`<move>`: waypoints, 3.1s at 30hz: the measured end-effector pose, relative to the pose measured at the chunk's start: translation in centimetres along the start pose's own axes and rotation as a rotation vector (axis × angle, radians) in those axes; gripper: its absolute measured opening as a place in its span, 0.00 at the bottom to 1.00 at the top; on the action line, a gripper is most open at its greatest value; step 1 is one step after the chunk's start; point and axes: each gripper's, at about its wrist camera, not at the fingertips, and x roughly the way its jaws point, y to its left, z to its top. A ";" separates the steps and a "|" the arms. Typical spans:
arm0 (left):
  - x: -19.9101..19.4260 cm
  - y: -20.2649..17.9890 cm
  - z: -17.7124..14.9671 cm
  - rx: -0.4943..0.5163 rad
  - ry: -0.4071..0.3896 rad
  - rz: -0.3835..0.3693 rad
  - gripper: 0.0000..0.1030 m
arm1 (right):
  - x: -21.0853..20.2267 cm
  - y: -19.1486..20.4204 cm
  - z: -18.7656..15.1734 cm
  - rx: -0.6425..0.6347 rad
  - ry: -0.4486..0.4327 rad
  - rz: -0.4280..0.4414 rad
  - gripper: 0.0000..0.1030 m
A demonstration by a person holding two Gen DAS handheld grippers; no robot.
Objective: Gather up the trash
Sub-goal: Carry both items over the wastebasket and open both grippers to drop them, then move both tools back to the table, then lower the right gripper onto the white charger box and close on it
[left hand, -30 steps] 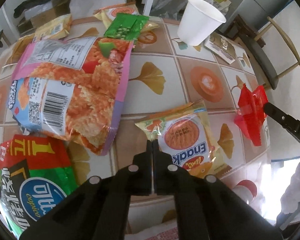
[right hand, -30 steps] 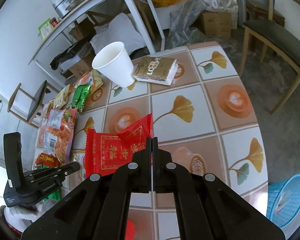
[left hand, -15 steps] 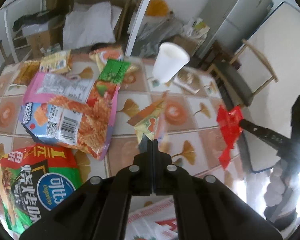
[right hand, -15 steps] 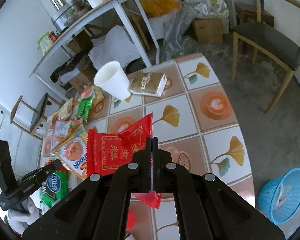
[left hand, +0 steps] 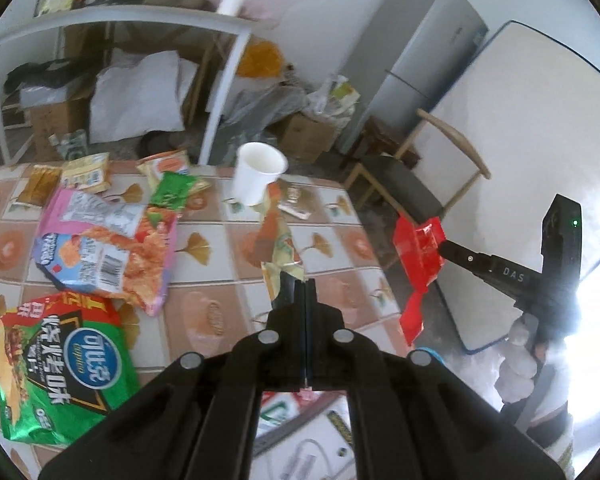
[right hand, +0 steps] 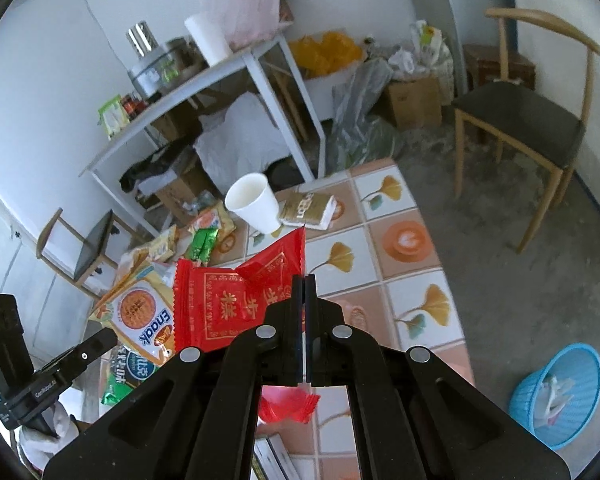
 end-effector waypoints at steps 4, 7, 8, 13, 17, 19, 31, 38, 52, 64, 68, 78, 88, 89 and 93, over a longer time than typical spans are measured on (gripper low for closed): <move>0.4 -3.5 -0.5 0.033 0.025 -0.069 0.00 | -3.4 -3.2 -1.0 0.044 -0.046 -0.013 0.00; 1.6 -7.5 -1.4 0.084 0.058 -0.128 0.00 | -6.9 -7.5 -2.4 0.108 -0.088 -0.049 0.00; 2.1 -8.7 -1.7 0.097 0.073 -0.150 0.00 | -7.7 -8.6 -2.8 0.127 -0.098 -0.063 0.00; 6.5 -18.4 -4.1 0.220 0.184 -0.267 0.00 | -13.0 -17.3 -6.1 0.275 -0.146 -0.163 0.00; 10.5 -25.5 -6.5 0.313 0.279 -0.326 0.00 | -16.3 -25.0 -10.4 0.414 -0.159 -0.254 0.00; 13.3 -29.5 -8.4 0.362 0.338 -0.348 0.00 | -17.1 -28.6 -12.8 0.488 -0.154 -0.292 0.00; 29.0 -42.2 -18.6 0.455 0.590 -0.361 0.00 | -13.5 -42.7 -22.6 0.835 -0.098 -0.342 0.00; 37.4 -41.3 -22.4 0.327 0.688 -0.328 0.46 | -9.5 -48.6 -26.4 0.995 -0.083 -0.357 0.30; 30.0 -38.4 -19.9 0.435 0.545 -0.382 0.47 | -11.7 -47.4 -30.3 0.989 -0.117 -0.456 0.30; 11.4 -30.8 -14.4 0.433 0.134 -0.404 0.72 | -19.2 -33.8 -26.8 0.619 -0.237 -0.456 0.50; 6.1 -26.6 -13.5 0.424 0.009 -0.348 0.81 | -20.4 -27.7 -24.4 0.487 -0.266 -0.419 0.62; -5.6 -13.2 -13.2 0.330 -0.208 -0.147 0.92 | -18.9 -15.1 -19.1 0.309 -0.280 -0.199 0.74; -11.1 -0.7 -19.2 0.244 -0.285 0.015 0.93 | -13.0 -4.3 -17.3 0.178 -0.113 0.022 0.74; -11.2 0.0 -19.7 0.228 -0.283 0.020 0.93 | -12.2 -3.5 -17.4 0.173 -0.086 0.042 0.74; -11.9 4.3 -22.5 0.124 -0.270 0.046 0.93 | -9.0 -0.2 -18.0 0.148 0.017 0.103 0.74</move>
